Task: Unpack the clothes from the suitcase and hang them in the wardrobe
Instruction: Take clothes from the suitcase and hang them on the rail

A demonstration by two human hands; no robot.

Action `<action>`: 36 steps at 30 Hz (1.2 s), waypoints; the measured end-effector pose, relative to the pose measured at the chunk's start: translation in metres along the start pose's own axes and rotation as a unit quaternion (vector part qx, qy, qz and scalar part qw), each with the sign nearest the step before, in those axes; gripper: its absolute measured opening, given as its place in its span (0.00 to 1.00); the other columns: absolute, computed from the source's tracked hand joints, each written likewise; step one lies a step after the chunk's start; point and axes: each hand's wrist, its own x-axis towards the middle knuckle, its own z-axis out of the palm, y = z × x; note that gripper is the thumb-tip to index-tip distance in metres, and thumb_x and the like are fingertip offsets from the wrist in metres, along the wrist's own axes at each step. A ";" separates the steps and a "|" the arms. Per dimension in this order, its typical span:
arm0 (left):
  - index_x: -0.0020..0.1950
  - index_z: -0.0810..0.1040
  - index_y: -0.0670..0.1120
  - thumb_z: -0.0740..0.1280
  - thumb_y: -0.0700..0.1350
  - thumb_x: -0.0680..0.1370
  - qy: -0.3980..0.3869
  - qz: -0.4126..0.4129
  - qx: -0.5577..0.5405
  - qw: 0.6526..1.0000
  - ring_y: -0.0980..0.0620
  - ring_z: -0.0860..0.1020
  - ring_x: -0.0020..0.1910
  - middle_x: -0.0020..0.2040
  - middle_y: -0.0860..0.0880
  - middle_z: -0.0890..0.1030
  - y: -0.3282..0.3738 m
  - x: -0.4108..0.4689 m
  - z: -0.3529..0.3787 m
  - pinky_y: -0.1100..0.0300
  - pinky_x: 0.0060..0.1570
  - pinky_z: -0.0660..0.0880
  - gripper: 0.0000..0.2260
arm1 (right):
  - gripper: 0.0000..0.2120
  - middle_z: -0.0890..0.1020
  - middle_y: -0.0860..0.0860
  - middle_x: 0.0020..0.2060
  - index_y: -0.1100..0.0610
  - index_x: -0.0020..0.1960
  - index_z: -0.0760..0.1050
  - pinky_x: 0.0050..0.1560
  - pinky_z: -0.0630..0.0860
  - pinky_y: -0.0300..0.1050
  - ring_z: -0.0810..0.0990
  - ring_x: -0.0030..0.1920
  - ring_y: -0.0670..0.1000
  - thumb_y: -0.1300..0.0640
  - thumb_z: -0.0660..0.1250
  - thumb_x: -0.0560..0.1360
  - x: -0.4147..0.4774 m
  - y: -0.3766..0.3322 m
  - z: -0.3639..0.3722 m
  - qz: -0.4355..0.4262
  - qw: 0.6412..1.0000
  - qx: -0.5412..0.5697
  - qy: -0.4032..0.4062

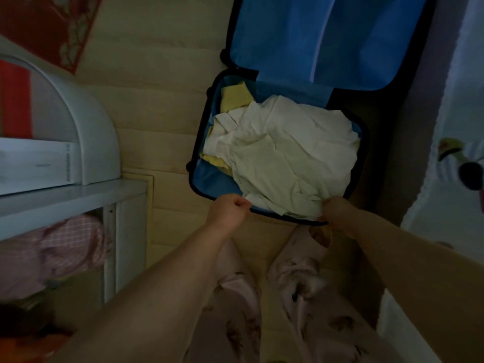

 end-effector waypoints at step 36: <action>0.42 0.77 0.49 0.66 0.44 0.74 0.085 0.129 0.081 0.985 0.53 0.74 0.39 0.39 0.49 0.77 0.094 -0.322 -0.252 0.62 0.41 0.69 0.01 | 0.10 0.81 0.57 0.42 0.58 0.49 0.80 0.45 0.80 0.51 0.80 0.45 0.57 0.63 0.60 0.75 -0.447 -0.175 -0.036 -0.287 0.946 0.076 0.129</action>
